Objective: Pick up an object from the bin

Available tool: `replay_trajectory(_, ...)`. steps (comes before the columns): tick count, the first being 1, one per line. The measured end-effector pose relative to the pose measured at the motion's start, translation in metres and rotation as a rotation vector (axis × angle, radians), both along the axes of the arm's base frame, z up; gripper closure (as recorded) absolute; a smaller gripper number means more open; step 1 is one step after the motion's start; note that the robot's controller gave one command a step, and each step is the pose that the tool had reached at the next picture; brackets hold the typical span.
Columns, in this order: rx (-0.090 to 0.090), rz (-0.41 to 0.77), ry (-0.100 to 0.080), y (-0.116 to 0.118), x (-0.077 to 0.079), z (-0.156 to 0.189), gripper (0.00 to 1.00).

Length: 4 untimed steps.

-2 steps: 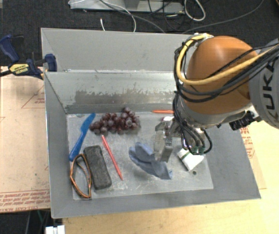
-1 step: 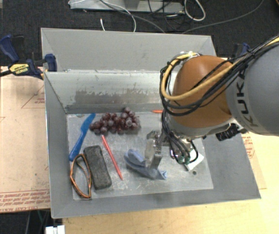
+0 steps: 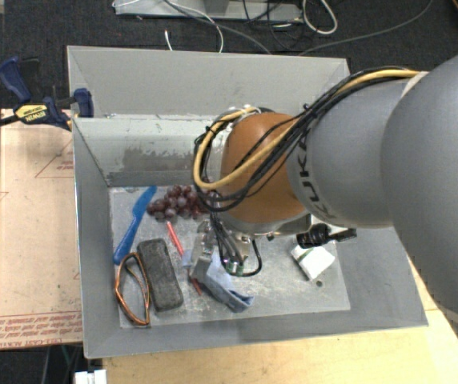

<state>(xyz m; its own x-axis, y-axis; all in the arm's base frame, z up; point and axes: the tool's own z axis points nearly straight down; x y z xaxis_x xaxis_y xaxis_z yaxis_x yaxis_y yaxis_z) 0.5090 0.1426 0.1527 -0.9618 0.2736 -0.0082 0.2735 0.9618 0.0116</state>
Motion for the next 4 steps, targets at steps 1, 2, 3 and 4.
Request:
replay_trajectory(1, -0.003, 0.073, 0.002, -0.005, 0.007, -0.054, 1.00)
replay_trajectory(2, -0.003, 0.099, 0.012, -0.017, 0.004, -0.005, 1.00)
replay_trajectory(3, -0.004, 0.148, 0.009, -0.080, 0.029, 0.006, 1.00)
replay_trajectory(4, -0.008, 0.120, 0.019, -0.094, 0.023, 0.020, 1.00)
